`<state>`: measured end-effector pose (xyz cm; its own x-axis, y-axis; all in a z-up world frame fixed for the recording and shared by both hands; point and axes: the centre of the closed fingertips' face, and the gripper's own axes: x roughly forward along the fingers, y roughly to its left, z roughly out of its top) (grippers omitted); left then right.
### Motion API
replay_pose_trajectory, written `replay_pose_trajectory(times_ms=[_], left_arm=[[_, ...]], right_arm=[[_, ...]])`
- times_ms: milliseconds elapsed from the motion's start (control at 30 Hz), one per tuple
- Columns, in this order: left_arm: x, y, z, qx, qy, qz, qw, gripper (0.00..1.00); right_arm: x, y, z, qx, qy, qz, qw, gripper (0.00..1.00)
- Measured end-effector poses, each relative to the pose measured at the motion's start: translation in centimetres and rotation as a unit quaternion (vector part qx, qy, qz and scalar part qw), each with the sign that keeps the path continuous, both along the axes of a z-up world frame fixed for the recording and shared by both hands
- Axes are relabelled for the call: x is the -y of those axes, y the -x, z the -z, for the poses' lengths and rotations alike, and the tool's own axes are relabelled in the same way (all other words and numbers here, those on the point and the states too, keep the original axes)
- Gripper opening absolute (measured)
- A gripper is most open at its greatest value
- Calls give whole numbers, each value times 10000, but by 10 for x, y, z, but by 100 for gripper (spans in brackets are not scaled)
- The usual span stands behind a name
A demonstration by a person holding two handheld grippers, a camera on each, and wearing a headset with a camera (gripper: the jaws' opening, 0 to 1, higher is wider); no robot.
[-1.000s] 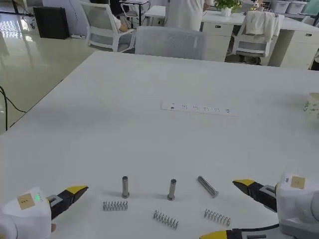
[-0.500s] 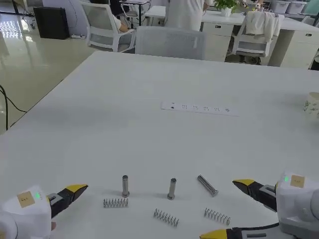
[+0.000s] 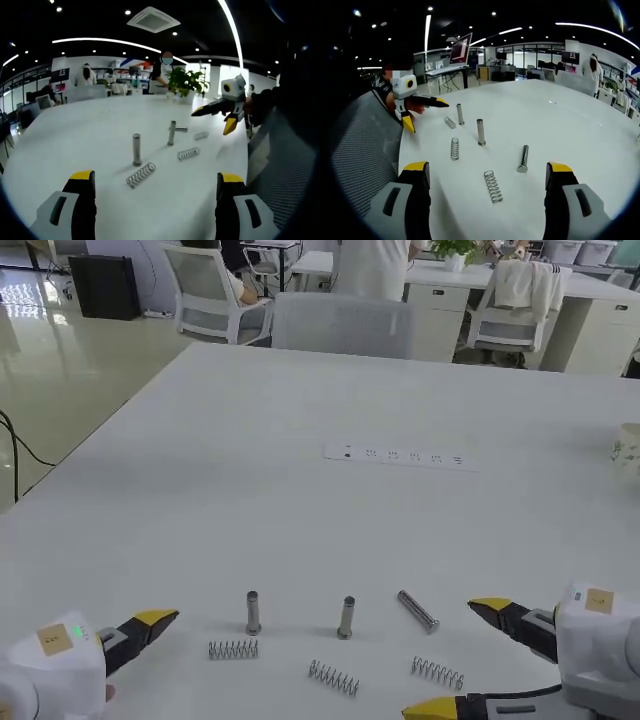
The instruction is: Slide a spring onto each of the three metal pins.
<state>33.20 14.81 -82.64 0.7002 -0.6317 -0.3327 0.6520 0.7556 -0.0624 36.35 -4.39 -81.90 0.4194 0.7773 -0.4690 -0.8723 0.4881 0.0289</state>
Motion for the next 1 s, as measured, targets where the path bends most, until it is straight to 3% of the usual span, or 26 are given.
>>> replay_pose_trajectory(times_ms=[1000], left_arm=[[2,-2,-3,12,4,10,10000,98]], right_arm=[[5,-7,-6,33,11,92,10000,96]])
